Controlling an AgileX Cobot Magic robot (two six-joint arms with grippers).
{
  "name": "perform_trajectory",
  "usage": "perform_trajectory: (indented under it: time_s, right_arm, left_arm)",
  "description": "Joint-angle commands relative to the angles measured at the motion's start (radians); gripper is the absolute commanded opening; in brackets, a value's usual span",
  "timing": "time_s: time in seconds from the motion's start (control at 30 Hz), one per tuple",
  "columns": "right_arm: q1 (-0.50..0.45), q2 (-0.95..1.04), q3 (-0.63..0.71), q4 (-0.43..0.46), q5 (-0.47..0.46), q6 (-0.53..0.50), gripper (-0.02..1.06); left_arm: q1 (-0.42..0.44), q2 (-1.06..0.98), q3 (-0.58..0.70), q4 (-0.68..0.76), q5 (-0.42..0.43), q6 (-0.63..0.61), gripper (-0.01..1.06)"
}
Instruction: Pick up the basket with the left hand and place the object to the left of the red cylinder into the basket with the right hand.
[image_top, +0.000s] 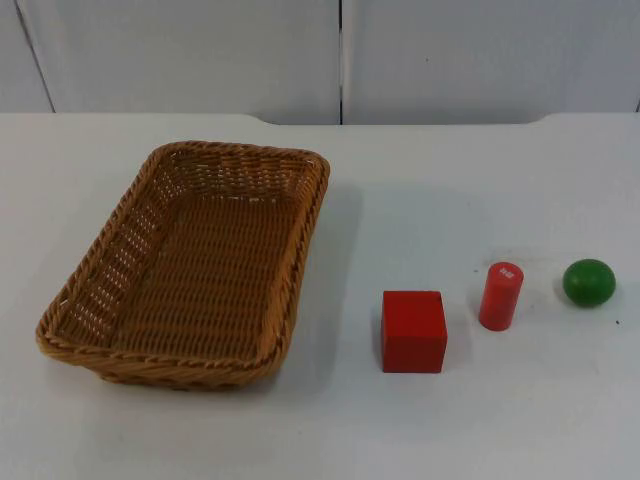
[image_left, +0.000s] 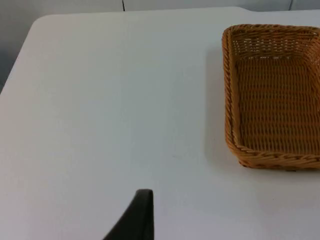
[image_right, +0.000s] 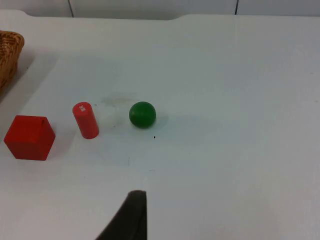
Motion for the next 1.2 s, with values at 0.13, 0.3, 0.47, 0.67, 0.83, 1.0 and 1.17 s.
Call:
perform_trajectory:
  time_s: [0.13,0.3,0.47,0.67,0.83,1.0,1.17]
  right_arm:
    - [-0.007,-0.003,0.002,0.0,-0.007,-0.002,1.05]
    - [-0.007,-0.003,0.002,0.0,-0.007,-0.002,1.05]
    - [-0.007,-0.003,0.002,0.0,-0.007,-0.004,1.05]
    - [-0.007,-0.003,0.002,0.0,-0.007,-0.004,1.05]
    - [-0.007,-0.003,0.002,0.0,-0.007,-0.004,1.05]
    - [-0.007,-0.003,0.002,0.0,-0.007,-0.004,1.05]
    - [-0.007,-0.003,0.002,0.0,-0.007,-0.004,1.05]
  left_arm:
    - [-0.003,-0.003,0.005,-0.05,-0.015,-0.001,1.05]
    - [-0.003,-0.003,-0.006,-0.057,-0.017,-0.001,1.05]
    - [-0.003,0.043,-0.049,-0.058,-0.02,-0.001,1.05]
    - [-0.003,0.122,-0.087,-0.058,-0.032,-0.001,1.05]
    - [-0.003,0.168,-0.089,-0.093,-0.062,-0.001,1.05]
    - [-0.003,0.187,-0.089,-0.102,-0.079,-0.001,1.05]
    - [-0.003,0.189,-0.089,-0.103,-0.105,-0.001,1.05]
